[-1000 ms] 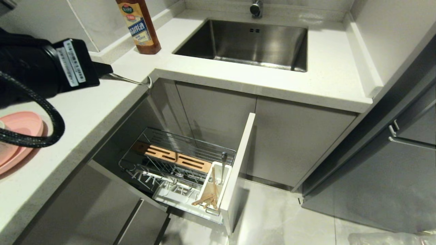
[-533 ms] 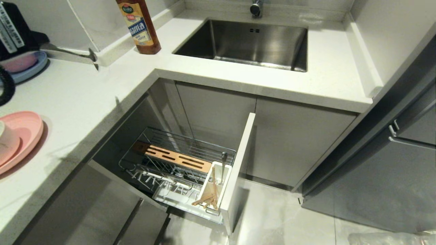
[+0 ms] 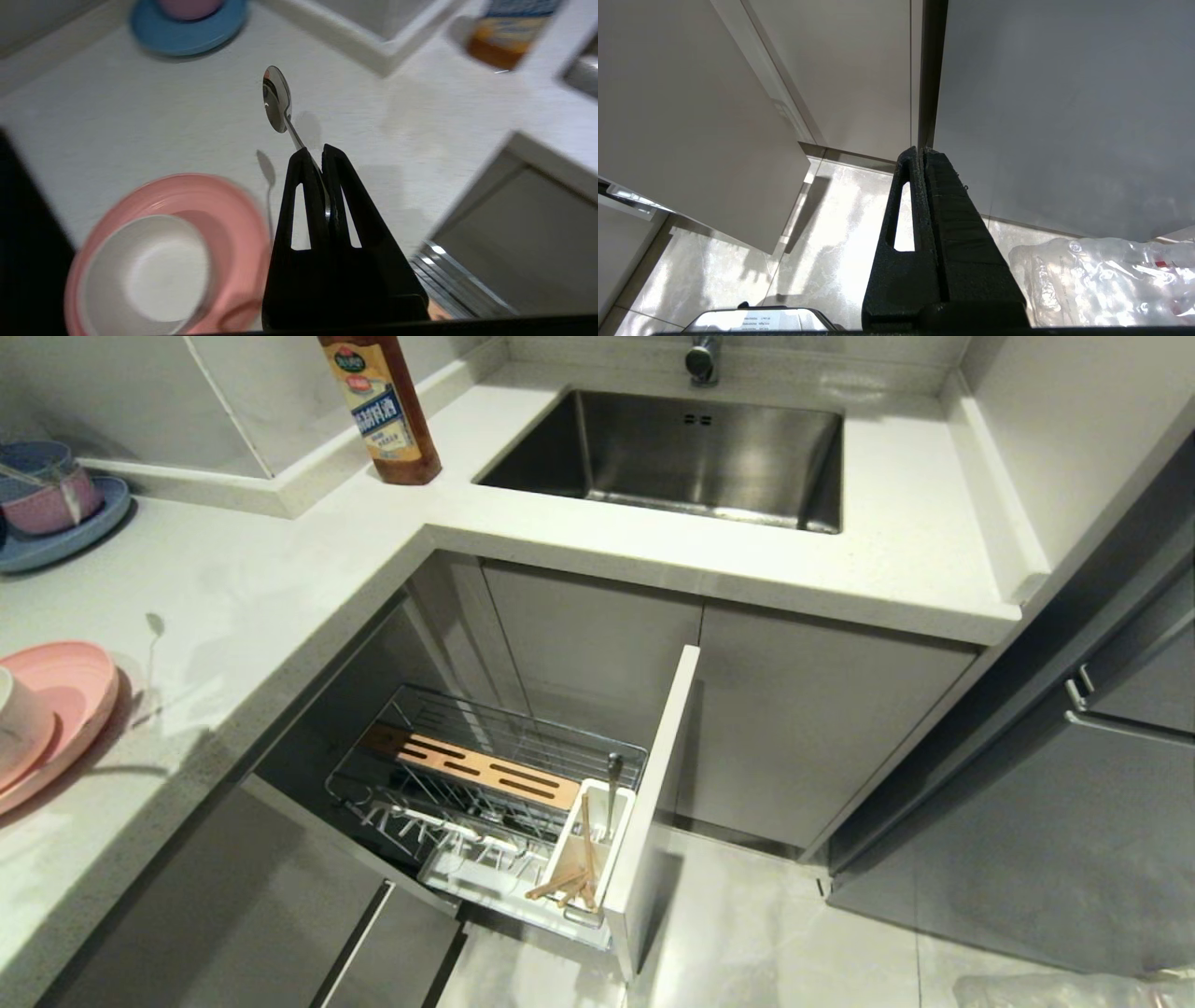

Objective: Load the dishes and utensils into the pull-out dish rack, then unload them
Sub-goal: Take the spoon out of the cupboard

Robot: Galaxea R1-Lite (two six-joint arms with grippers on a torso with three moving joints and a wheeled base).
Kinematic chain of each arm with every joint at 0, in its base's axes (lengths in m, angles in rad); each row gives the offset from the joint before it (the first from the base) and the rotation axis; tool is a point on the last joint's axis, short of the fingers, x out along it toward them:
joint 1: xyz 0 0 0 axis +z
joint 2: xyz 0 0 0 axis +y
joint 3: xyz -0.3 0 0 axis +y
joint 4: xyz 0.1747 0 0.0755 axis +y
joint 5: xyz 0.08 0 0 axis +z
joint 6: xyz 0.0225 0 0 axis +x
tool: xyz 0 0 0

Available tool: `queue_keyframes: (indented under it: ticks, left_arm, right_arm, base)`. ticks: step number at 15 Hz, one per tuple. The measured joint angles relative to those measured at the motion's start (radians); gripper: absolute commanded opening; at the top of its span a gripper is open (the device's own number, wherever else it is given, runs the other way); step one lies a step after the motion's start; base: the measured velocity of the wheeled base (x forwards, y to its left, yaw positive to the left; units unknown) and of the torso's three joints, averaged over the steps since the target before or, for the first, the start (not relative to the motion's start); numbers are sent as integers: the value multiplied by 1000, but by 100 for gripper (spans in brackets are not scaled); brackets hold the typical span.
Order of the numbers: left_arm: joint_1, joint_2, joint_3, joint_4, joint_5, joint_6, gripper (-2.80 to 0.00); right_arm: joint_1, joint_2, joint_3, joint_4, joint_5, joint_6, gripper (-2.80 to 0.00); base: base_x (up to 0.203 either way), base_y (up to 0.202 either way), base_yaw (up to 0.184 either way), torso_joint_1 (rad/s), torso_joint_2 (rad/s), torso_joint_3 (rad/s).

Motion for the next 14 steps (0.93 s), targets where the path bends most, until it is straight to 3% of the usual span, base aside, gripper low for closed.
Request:
queue_keyframes:
  ticks: [5, 7, 14]
  left_arm:
    - [67, 88, -66, 185, 140, 2, -280]
    - [70, 103, -69, 194, 190, 3, -280]
    - [73, 134, -61, 226, 249, 5, -280]
  right_arm:
    - [0, 0, 0, 0, 0, 0, -280]
    - [0, 0, 0, 0, 0, 0, -280]
    - [0, 0, 0, 0, 0, 0, -280]
  base:
    - [0, 0, 0, 0, 0, 0]
    - [0, 0, 0, 0, 0, 0]
    - [0, 0, 0, 0, 0, 0]
